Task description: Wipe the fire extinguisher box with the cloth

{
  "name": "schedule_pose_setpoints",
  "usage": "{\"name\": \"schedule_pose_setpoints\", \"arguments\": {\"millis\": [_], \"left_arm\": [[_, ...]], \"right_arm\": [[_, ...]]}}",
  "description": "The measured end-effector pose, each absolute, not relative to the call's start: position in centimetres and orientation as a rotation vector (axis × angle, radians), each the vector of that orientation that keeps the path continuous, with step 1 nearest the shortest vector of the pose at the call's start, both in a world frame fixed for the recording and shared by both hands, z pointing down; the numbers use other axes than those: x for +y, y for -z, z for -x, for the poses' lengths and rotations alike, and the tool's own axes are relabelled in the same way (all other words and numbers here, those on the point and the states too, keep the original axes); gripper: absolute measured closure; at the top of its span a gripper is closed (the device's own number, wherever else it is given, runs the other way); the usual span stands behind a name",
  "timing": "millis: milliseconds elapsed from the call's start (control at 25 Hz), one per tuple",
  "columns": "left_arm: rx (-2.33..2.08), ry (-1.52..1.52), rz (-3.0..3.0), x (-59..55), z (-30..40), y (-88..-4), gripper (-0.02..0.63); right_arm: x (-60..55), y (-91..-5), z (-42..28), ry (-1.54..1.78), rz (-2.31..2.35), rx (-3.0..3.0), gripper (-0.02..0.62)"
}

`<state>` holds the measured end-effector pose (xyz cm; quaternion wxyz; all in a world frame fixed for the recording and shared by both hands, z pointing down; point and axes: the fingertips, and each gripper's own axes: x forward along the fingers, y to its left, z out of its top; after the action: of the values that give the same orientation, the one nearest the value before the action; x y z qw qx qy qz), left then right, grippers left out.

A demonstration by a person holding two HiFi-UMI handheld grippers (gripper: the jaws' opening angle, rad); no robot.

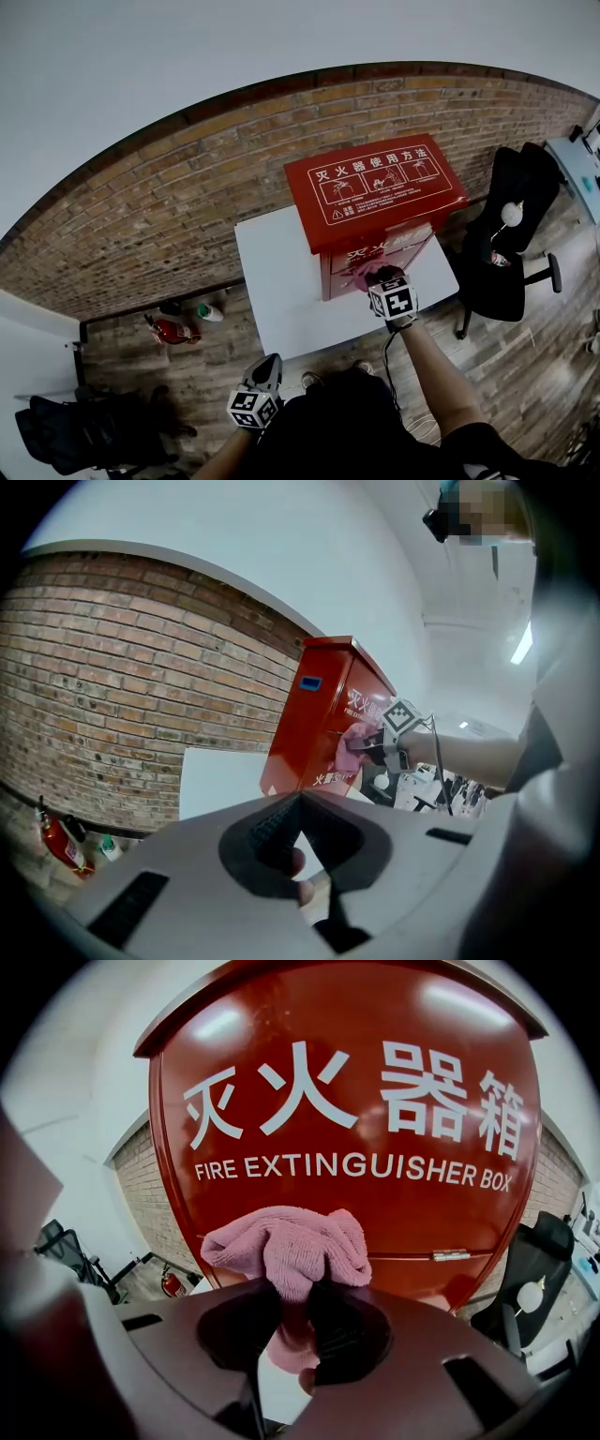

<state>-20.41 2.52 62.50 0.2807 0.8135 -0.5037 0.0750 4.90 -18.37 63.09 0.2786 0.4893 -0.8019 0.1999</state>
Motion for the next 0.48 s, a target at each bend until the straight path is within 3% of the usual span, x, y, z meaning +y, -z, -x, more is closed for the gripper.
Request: {"name": "schedule_pose_setpoints", "arguments": {"millis": [480], "left_arm": [[-1.384, -0.212, -2.162, 2.7, 21.1, -63.1, 0.589]], "right_arm": [[-18.3, -66.5, -4.9, -0.584, -1.282, -2.124, 0.502]]}}
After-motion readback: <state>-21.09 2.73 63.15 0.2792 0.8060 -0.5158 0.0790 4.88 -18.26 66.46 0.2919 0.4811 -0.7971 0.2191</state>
